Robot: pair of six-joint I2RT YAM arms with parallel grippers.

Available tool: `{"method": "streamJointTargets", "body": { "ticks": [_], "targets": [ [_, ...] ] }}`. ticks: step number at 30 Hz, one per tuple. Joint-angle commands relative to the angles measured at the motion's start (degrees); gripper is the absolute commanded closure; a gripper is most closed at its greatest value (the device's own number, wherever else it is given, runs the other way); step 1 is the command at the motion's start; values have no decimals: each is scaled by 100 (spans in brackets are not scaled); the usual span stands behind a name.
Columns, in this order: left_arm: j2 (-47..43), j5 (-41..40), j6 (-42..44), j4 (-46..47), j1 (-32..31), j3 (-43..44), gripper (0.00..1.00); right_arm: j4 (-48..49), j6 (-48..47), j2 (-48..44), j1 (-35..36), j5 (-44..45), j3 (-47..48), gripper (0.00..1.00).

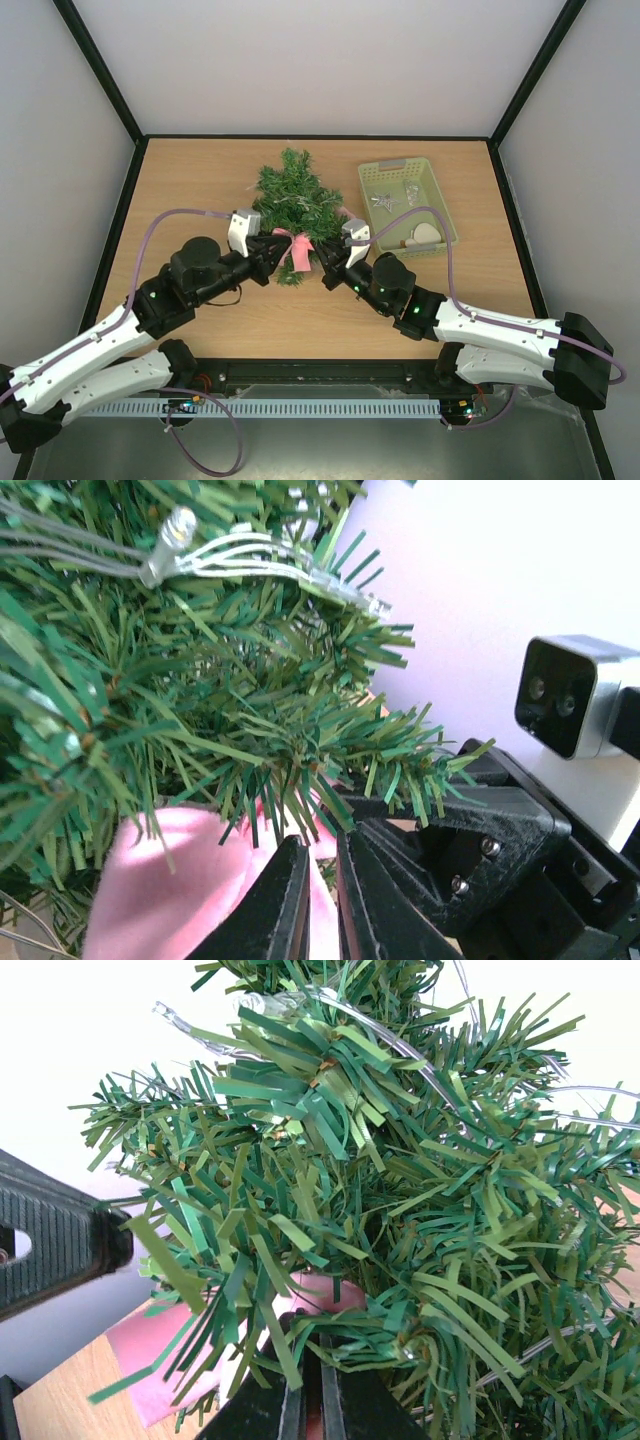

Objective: Decorate the small christmas tree
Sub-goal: Place the decoration item on the Christmas tree.

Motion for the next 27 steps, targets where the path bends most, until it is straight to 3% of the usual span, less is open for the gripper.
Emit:
{"method": "streamJointTargets", "body": {
  "ticks": [1, 11, 27],
  "targets": [
    [-68, -181, 144, 226, -77, -10, 90, 221, 27, 10, 32, 164, -109, 98],
    [266, -155, 703, 226, -250, -309, 92, 213, -15, 2, 32, 194, -64, 97],
    [539, -505, 866, 352, -261, -498, 92, 296, -52, 46, 33, 186, -67, 96]
  ]
}}
